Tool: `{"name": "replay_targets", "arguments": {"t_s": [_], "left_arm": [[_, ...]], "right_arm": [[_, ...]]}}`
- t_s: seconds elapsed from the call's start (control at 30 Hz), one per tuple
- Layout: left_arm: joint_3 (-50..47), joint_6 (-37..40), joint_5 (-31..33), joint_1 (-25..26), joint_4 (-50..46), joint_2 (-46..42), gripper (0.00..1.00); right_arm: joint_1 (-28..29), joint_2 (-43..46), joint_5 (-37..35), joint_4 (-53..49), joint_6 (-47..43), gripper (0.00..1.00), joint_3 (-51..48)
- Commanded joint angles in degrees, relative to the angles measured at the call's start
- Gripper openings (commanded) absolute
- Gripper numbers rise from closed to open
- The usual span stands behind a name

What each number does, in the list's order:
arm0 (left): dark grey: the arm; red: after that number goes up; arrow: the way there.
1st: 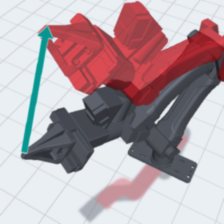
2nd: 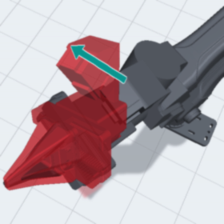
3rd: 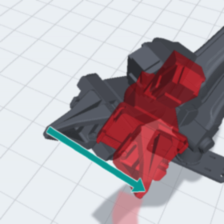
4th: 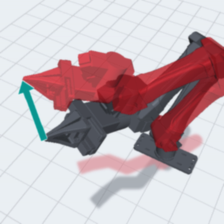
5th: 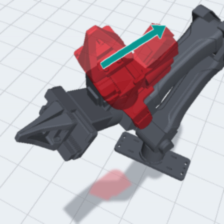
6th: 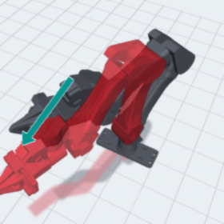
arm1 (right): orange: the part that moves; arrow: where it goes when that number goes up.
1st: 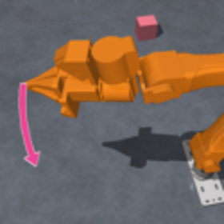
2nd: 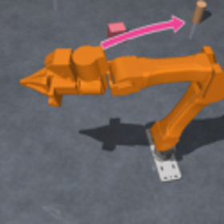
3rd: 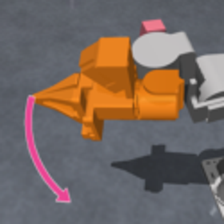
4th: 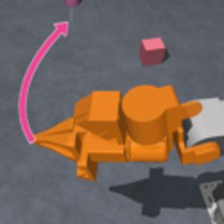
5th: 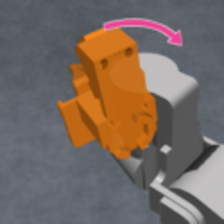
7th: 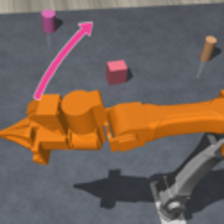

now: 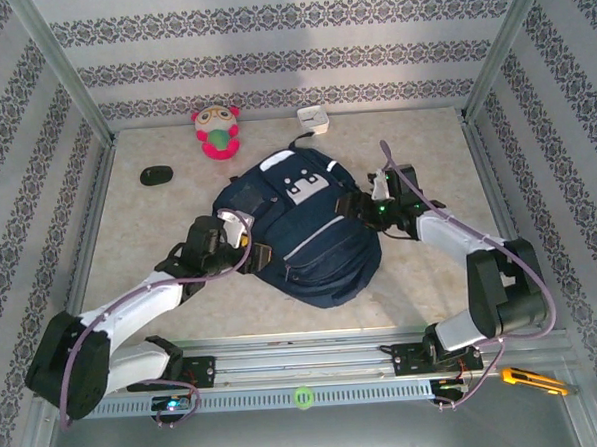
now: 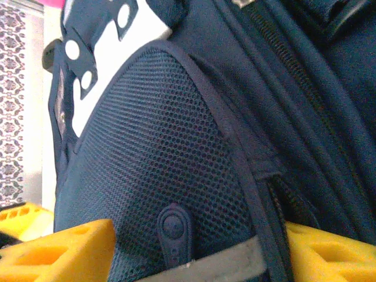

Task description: Pack books, pencil case, and school supplies into a backpack

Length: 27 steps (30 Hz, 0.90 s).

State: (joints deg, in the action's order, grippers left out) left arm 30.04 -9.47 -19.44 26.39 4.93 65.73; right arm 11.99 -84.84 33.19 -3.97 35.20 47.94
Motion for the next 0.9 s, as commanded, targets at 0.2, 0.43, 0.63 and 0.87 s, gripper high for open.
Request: {"name": "replay_targets", "arguments": {"t_s": [0.2,0.43,0.63,0.87], "left_arm": [[10.4,33.0,-10.2,0.0,-17.3,-6.9,0.76],[21.0,63.4,-13.6,1.6,-34.0,1.8,0.73],[23.7,73.2,-12.0,2.7,-33.6,8.7,0.74],[22.6,75.4,-9.9,4.8,-22.9,13.9,0.76]], "right_arm": [[-1.4,9.0,-3.7,-14.3,-11.7,0.68,4.4],[0.3,21.1,-7.8,-20.9,-12.6,0.68,-3.0],[5.7,31.5,-11.3,-20.4,-9.3,0.65,-8.9],[14.0,34.5,-14.7,-17.1,-3.9,0.64,-13.5]]}}
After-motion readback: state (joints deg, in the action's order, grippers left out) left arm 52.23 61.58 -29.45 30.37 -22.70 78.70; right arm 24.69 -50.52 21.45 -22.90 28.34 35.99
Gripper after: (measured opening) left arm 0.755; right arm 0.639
